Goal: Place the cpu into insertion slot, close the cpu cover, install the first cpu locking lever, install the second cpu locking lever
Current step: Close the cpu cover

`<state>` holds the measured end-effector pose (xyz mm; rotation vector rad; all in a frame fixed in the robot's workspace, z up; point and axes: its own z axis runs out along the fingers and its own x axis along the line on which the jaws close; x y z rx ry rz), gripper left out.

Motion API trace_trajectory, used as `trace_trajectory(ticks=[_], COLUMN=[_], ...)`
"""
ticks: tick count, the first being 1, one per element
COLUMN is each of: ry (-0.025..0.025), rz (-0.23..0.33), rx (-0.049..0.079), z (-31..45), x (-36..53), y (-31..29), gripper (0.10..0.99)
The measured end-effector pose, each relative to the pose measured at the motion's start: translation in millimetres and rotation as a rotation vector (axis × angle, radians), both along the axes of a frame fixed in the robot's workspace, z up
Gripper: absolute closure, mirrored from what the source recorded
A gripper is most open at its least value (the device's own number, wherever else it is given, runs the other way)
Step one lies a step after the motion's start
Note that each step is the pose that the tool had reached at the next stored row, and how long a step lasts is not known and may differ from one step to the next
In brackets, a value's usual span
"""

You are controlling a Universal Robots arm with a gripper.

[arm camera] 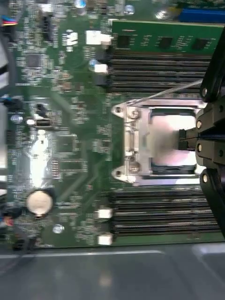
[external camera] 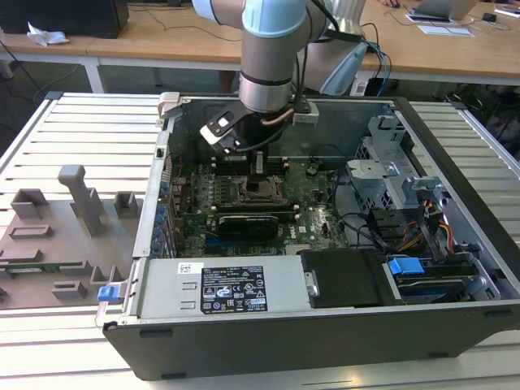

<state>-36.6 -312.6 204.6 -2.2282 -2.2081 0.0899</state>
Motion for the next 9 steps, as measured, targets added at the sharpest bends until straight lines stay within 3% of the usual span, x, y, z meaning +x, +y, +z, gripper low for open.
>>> trace_trajectory(ticks=[2, 4, 5, 9], ry=[0.0008, -0.0002, 0.0009, 0.0008], rz=[0.000, 0.000, 0.000, 0.000], rx=[0.001, 0.002, 0.001, 0.000], z=[-0.2, 2.0, 10.9, 32.3], x=[8.7, 10.3, 10.1, 10.1], y=[0.1, 0.4, 0.1, 0.1], gripper=[0.980, 0.980, 0.980, 0.980])
